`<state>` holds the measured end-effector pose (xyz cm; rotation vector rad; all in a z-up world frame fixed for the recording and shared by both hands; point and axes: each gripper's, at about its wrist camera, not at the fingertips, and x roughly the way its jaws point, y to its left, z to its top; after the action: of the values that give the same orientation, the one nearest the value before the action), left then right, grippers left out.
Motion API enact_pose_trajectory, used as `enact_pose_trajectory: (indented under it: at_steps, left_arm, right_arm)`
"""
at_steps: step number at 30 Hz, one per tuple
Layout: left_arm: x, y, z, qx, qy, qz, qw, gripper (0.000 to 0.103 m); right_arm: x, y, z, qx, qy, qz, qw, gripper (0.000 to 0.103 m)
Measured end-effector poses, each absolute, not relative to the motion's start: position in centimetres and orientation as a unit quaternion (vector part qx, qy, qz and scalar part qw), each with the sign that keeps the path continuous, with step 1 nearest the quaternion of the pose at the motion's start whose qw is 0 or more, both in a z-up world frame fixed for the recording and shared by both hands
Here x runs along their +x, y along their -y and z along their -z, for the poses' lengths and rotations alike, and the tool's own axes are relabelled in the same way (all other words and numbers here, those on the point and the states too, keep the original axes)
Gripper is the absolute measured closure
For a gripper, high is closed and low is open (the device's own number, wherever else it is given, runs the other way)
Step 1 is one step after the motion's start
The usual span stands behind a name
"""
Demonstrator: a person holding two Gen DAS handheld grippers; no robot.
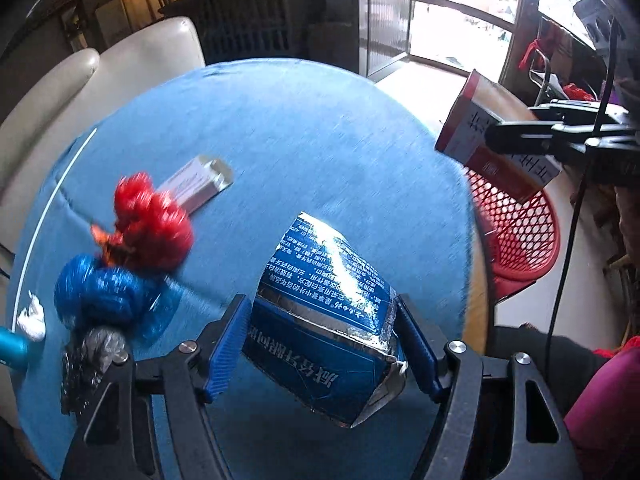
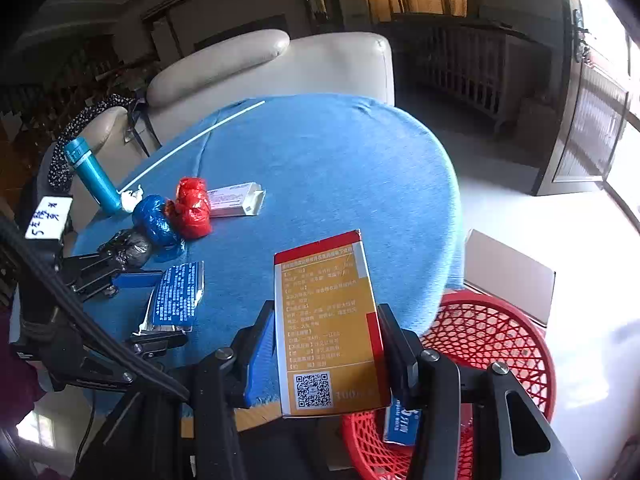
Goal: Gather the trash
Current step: 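Carry both items over the red wastebasket and open both tools to drop them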
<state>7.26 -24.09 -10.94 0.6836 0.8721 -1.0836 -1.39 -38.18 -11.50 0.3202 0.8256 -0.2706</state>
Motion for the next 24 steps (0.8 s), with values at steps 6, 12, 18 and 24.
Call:
enact_pose_trajectory:
  at_steps: [6, 12, 18, 24]
  left_arm:
    - [6.1, 27.1, 10.1, 0.307, -0.378, 0.511, 0.708, 0.029]
    - [3.6, 29.8, 9.1, 0.308, -0.369, 0.532, 0.697, 0.029]
    - [1.3, 32.3, 9.3, 0.318, -0.358, 0.552, 0.682, 0.029]
    - [-0.2, 35.2, 9.4, 0.327, -0.361, 0.566, 0.666, 0.029]
  right_arm:
    - [-3.4, 39.5, 11.0, 0.158, -0.386, 0.148, 0.897, 0.052]
    - [-5.5, 41.4, 10.8, 0.170, -0.375, 0.169, 0.896, 0.052]
    - [-7.5, 43.4, 10.6, 0.179, -0.363, 0.190, 0.894, 0.052]
    - [-9.5, 46.0, 10.9, 0.219, -0.355, 0.193, 0.888, 0.050]
